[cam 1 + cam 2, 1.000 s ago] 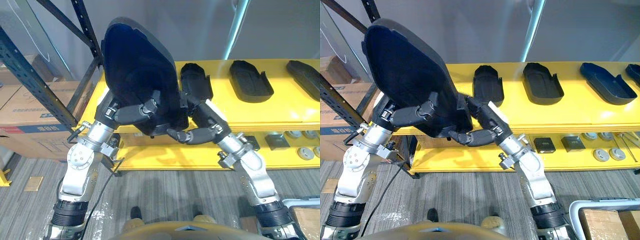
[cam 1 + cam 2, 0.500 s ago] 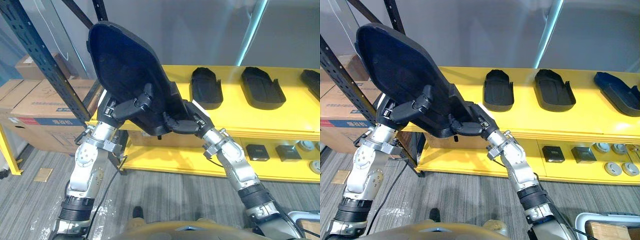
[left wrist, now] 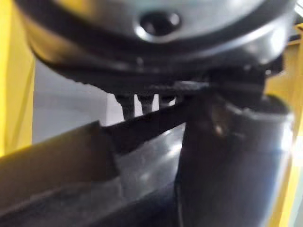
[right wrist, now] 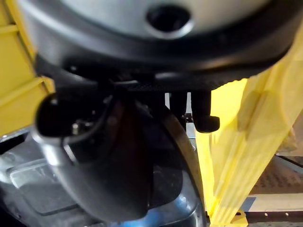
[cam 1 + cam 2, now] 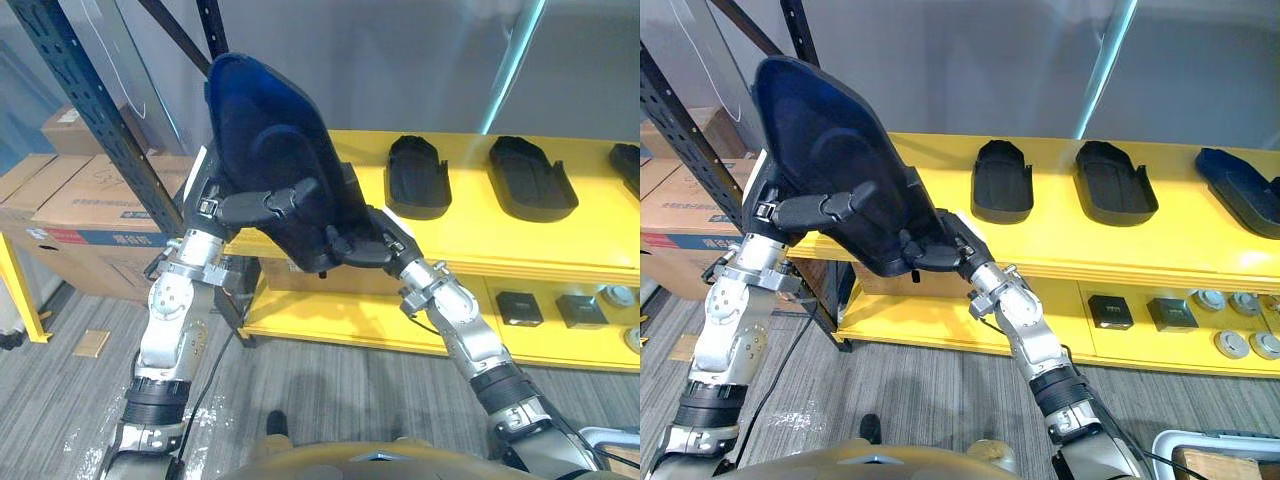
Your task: Walk over and take three plastic housings, then place them on the shelf
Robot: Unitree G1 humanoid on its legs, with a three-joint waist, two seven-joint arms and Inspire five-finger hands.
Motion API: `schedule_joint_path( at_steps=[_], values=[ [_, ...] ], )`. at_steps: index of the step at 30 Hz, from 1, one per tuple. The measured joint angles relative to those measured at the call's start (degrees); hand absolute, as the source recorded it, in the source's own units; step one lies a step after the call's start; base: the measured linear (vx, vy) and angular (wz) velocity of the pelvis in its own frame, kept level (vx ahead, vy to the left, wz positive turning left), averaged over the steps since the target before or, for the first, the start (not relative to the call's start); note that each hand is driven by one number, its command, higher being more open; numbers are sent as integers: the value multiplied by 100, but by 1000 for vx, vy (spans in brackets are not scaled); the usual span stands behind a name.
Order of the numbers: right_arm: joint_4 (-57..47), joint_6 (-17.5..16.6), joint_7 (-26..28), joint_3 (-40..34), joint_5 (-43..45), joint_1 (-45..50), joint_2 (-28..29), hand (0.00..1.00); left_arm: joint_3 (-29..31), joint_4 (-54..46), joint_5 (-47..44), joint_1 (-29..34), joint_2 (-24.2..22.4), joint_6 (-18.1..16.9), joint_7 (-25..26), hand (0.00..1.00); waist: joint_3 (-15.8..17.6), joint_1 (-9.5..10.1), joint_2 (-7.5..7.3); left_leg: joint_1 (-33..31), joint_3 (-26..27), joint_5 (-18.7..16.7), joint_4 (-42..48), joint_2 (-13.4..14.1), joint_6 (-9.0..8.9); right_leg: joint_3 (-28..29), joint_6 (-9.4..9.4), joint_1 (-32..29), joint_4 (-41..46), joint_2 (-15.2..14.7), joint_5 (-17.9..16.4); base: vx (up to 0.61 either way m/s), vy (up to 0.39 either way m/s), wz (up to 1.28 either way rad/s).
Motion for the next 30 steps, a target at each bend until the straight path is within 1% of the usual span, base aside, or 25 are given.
schedule_joint_path(
  at_steps=[2,3,4,6,7,9,11,13,14,15,17,19,21,22,23,24,26,28,30],
  values=[
    [176,41,-105,-34,2,-88,-2,0,15,109,17,-17,-68,-25,263,100,4,4,6,-4,-38,7,1,-1,1,-15,0,1,39,-2,-5,-18,-20,8],
    [319,100,-193,-68,2,-196,-6,0,15,254,20,-56,-144,-46,413,100,12,3,21,-14,-92,-11,0,1,-37,-64,0,29,42,3,-5,-52,-24,16],
    [366,134,-228,-99,3,-235,-6,0,15,325,25,-71,-178,-46,493,100,16,9,27,-15,-116,-8,0,2,-39,-92,-3,48,40,7,-7,-66,-27,21],
    [486,175,-330,-185,10,-357,-8,0,22,516,121,-77,-217,-45,707,100,30,58,52,-12,-163,-25,0,11,-19,-139,-17,80,48,19,-19,-55,-19,11],
    [497,215,-362,-239,14,-458,-23,0,38,611,237,-78,-222,-44,874,100,50,109,86,-21,-176,-25,0,18,-20,-150,-15,79,47,25,-16,-47,-14,4],
    [528,231,-446,-278,25,-677,-32,0,60,774,289,-77,-285,-39,1182,100,85,151,141,-39,-235,-25,0,10,-20,-213,-14,102,50,22,-16,-55,-20,13],
    [600,248,-503,-278,26,-884,-33,0,123,844,400,-80,-415,-40,1409,100,106,183,158,-54,-283,-25,1,11,-20,-274,-19,126,49,26,-22,-41,-27,16],
    [618,309,-581,-279,31,-998,-44,0,131,843,441,-84,-502,-51,1642,100,114,281,161,-69,-319,-25,2,11,-20,-309,-29,137,49,30,-32,-16,-26,12],
    [696,393,-600,-279,125,-1118,-19,0,171,843,477,-84,-551,-80,1788,100,156,299,160,-71,-352,-22,3,4,-21,-345,-27,163,54,27,-44,-10,-23,15],
    [774,490,-659,-285,278,-1260,27,0,217,843,547,-84,-593,-183,1929,100,233,309,160,-79,-392,-14,6,-2,-22,-385,-29,175,76,24,-61,-16,-23,18],
    [916,667,-813,-427,595,-1443,184,0,255,842,660,-80,-605,-238,2050,100,311,330,162,-143,-471,-3,18,-5,-25,-470,-29,163,103,28,-80,-20,-25,20],
    [1175,843,-1008,-606,808,-1699,343,0,297,830,660,-51,-677,-240,2068,100,412,406,181,-135,-499,30,18,-10,-24,-489,-11,163,170,21,-109,-11,-24,13],
    [1550,1159,-1241,-785,1043,-2099,410,0,310,691,641,52,-788,-240,2011,100,519,492,187,-164,-574,35,21,-17,-23,-560,-9,170,207,20,-138,-4,-29,17],
    [1647,1223,-1294,-807,1090,-2205,408,0,307,633,639,88,-811,-240,1984,100,559,510,187,-168,-593,37,21,-19,-22,-576,-17,169,230,19,-152,-2,-42,19],
    [1813,1364,-1370,-880,1210,-2365,409,0,265,529,637,140,-849,-239,1933,100,619,570,190,-179,-627,44,22,-17,-24,-596,-12,168,268,20,-191,-1,-38,12],
    [1903,1420,-1418,-901,1267,-2443,413,0,232,464,638,185,-864,-239,1906,100,642,600,194,-182,-637,46,22,-17,-24,-605,-10,169,278,21,-202,4,-50,15],
    [2233,1640,-1610,-968,1498,-2711,446,0,62,197,650,353,-872,-240,1773,100,711,647,227,-226,-709,87,23,-28,8,-693,-17,170,306,18,-246,12,-47,18],
    [2558,1758,-1787,-1064,1764,-2937,470,0,-98,73,649,355,-872,-240,1704,100,796,699,244,-227,-763,113,23,-30,-21,-748,-24,173,388,14,-314,3,-46,15],
    [2757,1776,-1938,-1253,1948,-3185,501,0,-288,-63,648,382,-871,-240,1630,100,850,760,255,-227,-791,113,23,-25,-22,-775,-31,161,477,11,-386,-8,-38,9]
  ],
)
